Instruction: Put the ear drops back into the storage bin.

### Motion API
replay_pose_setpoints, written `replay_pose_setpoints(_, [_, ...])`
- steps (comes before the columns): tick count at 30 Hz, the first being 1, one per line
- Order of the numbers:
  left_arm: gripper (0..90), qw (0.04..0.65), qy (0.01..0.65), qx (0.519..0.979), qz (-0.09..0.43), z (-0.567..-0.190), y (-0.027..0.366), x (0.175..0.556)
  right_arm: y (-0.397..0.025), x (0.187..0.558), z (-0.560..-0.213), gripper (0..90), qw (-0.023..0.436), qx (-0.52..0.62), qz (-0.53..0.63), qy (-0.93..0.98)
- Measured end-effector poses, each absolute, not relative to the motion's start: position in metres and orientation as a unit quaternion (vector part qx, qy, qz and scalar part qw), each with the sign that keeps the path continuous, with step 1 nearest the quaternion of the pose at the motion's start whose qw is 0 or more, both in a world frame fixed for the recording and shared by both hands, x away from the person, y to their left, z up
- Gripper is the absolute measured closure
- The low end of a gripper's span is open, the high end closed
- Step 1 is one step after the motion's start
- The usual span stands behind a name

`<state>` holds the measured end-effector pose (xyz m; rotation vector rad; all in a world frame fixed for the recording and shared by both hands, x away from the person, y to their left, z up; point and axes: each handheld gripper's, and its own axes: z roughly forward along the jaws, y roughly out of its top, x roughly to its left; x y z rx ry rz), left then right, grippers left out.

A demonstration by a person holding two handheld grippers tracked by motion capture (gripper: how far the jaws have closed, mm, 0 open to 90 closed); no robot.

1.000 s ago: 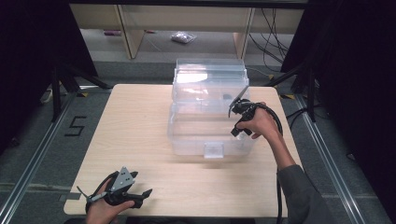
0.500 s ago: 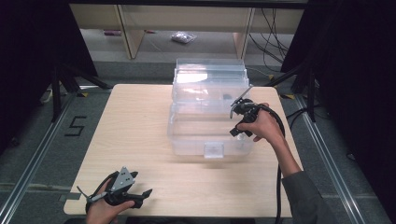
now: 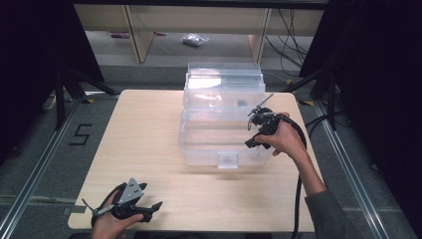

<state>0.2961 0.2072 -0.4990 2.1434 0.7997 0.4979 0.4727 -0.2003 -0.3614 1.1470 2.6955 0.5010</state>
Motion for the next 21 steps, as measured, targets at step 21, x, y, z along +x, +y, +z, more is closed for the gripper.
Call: replay_pose_setpoints(21, [17.9,0.392,0.325,0.839,0.191,-0.5,0.206,0.295,-0.206,0.454,-0.361,24.5,0.094,0.362,0.206,0.904])
